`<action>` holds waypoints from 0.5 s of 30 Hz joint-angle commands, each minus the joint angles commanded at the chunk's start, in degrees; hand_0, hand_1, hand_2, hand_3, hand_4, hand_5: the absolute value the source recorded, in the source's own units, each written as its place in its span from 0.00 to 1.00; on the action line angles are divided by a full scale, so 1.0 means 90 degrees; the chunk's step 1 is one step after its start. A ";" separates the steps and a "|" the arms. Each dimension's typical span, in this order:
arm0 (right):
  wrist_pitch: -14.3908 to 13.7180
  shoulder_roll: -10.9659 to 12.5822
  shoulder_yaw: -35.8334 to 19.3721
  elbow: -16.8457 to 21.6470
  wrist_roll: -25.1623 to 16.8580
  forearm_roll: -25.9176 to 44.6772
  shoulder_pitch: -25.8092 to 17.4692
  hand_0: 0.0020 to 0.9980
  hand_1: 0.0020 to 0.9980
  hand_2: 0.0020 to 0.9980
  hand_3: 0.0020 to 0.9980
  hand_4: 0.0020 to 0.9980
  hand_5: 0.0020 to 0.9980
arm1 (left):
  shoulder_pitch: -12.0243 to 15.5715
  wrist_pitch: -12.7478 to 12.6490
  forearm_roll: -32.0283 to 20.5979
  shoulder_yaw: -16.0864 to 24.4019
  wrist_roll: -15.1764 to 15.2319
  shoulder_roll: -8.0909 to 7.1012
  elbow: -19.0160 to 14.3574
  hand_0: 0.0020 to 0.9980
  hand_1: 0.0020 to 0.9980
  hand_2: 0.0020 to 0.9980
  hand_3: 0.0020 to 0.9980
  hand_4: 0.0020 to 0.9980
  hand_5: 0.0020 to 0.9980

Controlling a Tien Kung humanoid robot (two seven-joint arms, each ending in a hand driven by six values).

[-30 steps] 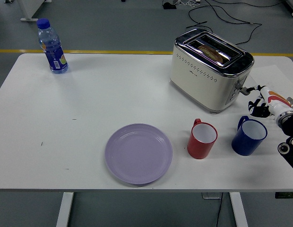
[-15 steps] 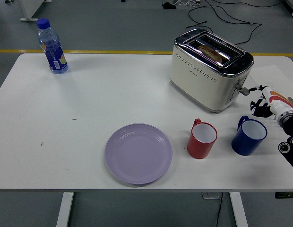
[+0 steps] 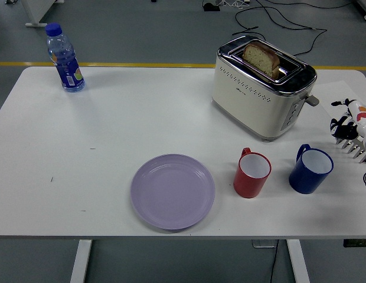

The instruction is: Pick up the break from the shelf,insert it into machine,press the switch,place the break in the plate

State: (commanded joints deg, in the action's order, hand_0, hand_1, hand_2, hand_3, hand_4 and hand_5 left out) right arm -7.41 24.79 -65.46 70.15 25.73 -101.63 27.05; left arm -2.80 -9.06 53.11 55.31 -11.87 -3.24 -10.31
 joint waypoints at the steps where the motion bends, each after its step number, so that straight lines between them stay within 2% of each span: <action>1: 0.0001 0.0011 -0.0049 0.0009 -0.0007 0.0004 -0.0012 0.17 0.20 0.32 0.81 0.49 0.04 | 0.0004 0.0002 0.0008 0.0004 0.0000 0.0000 0.0000 0.67 0.59 0.62 0.65 0.38 1.00; 3: 0.0001 0.0020 -0.0087 0.0016 -0.0013 0.0008 -0.0021 0.17 0.20 0.32 0.81 0.49 0.04 | 0.0007 0.0003 0.0014 0.0008 -0.0001 -0.0001 0.0000 0.67 0.59 0.62 0.65 0.38 1.00; 4: 0.0003 0.0026 -0.0133 0.0029 -0.0038 0.0029 -0.0032 0.20 0.21 0.36 0.85 0.59 0.17 | 0.0009 0.0004 0.0022 0.0013 -0.0001 0.0000 0.0000 0.67 0.59 0.63 0.65 0.38 1.00; 9: 0.0000 0.0042 -0.0286 0.0106 -0.0208 0.0190 -0.0061 0.20 0.21 0.36 0.85 0.59 0.17 | 0.0025 0.0016 0.0063 0.0028 -0.0005 -0.0002 0.0000 0.67 0.59 0.63 0.65 0.38 1.00; 10: -0.0001 0.0045 -0.0295 0.0114 -0.0225 0.0206 -0.0060 0.45 0.42 0.54 0.98 0.76 0.41 | 0.0026 0.0016 0.0072 0.0035 -0.0006 -0.0001 0.0000 0.67 0.59 0.62 0.65 0.38 1.00; 15: -0.0068 0.0051 -0.0353 0.0165 -0.0325 0.0309 -0.0064 0.45 0.42 0.54 0.98 0.76 0.41 | 0.0028 0.0027 0.0081 0.0023 -0.0006 -0.0008 0.0000 0.67 0.59 0.62 0.65 0.38 1.00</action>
State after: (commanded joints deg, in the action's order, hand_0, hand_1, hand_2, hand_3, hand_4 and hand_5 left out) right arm -8.02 25.26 -68.64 71.63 22.81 -98.85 26.47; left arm -2.55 -8.82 53.84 55.52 -11.93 -3.31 -10.31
